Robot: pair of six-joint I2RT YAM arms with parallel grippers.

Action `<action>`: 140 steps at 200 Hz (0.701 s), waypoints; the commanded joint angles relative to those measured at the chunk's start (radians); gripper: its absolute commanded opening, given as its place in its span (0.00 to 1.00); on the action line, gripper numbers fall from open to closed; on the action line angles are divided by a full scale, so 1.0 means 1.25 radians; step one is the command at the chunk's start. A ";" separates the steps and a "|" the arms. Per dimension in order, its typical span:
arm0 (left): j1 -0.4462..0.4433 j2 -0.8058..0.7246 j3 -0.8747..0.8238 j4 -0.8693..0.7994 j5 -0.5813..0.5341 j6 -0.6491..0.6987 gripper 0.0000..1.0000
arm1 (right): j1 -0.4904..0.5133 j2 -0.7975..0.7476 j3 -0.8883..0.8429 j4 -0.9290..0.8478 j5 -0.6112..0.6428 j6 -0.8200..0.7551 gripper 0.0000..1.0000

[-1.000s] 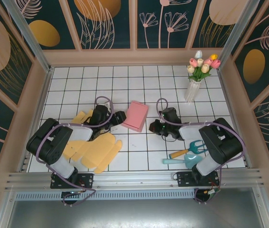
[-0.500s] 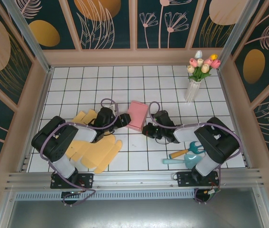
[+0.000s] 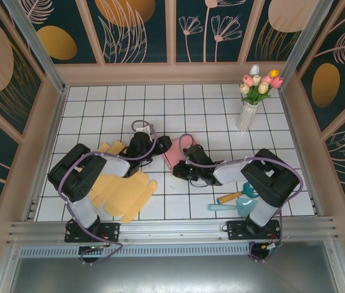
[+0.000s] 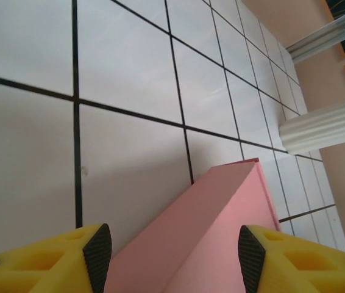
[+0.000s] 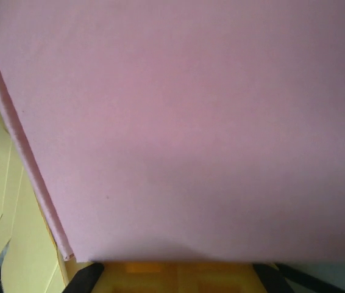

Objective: Fold the paper box

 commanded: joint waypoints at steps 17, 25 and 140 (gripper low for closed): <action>0.032 -0.134 -0.022 -0.147 -0.089 0.036 0.60 | 0.004 -0.169 -0.022 -0.119 0.279 -0.076 0.03; 0.032 -0.168 -0.049 -0.149 -0.112 0.035 0.60 | 0.005 -0.212 -0.035 -0.143 0.320 -0.093 0.05; -0.118 -0.206 -0.207 0.043 -0.142 -0.114 0.61 | -0.200 -0.224 0.127 -0.207 0.197 -0.424 0.54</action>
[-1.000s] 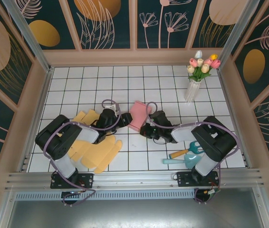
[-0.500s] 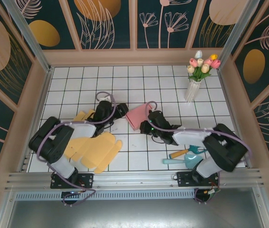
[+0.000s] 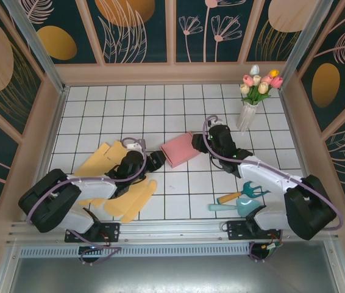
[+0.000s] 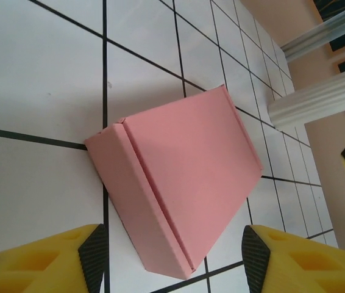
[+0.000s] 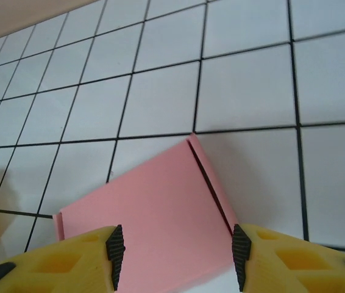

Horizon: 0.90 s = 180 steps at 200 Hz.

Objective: Fold the paper box

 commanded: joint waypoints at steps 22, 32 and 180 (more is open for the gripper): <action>-0.003 0.112 0.052 0.084 0.023 -0.043 0.59 | -0.065 0.120 0.064 0.019 -0.097 -0.106 0.54; -0.003 0.132 0.060 0.103 0.035 -0.051 0.58 | -0.077 0.149 0.070 0.028 -0.106 -0.115 0.54; -0.004 0.365 0.402 -0.075 0.009 0.074 0.56 | -0.146 0.293 0.144 0.073 -0.246 -0.117 0.46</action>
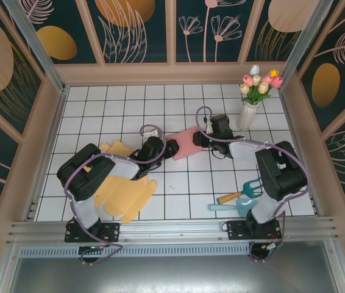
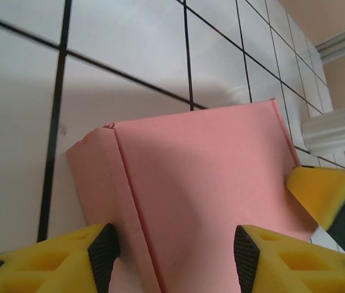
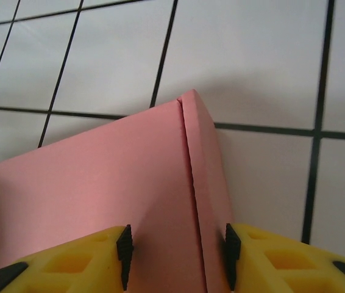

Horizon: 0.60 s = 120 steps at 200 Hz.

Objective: Fold the paper box

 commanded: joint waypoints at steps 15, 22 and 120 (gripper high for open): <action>-0.007 0.084 0.175 -0.061 0.028 0.084 0.56 | -0.021 -0.013 0.043 0.025 -0.016 0.016 0.46; -0.007 0.103 0.213 -0.067 0.032 0.094 0.56 | -0.029 -0.017 0.045 0.027 -0.003 0.018 0.46; 0.011 0.334 0.589 -0.176 0.047 0.278 0.58 | -0.146 0.094 0.146 0.062 0.106 0.014 0.48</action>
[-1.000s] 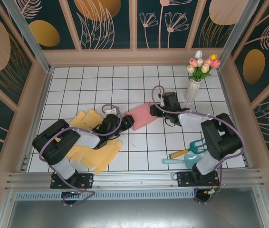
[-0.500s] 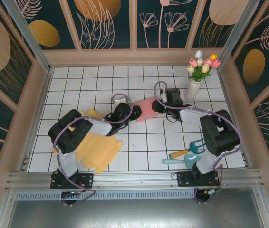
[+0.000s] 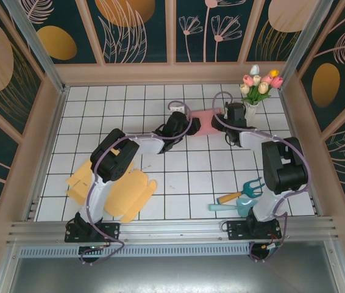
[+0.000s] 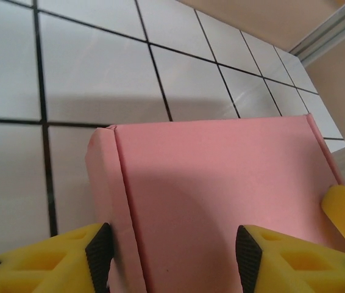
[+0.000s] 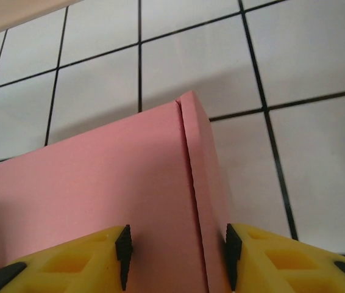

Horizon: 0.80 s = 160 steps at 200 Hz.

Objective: Fold the paper box

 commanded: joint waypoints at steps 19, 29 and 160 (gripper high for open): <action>0.026 0.039 0.083 -0.046 0.032 0.039 0.59 | -0.001 0.069 0.069 0.019 -0.022 0.001 0.49; 0.039 0.041 0.081 -0.045 0.038 0.035 0.59 | -0.002 0.076 0.070 0.022 -0.012 0.000 0.49; 0.097 -0.459 -0.463 -0.080 -0.291 -0.015 0.63 | 0.226 -0.332 -0.249 0.131 0.213 0.026 0.50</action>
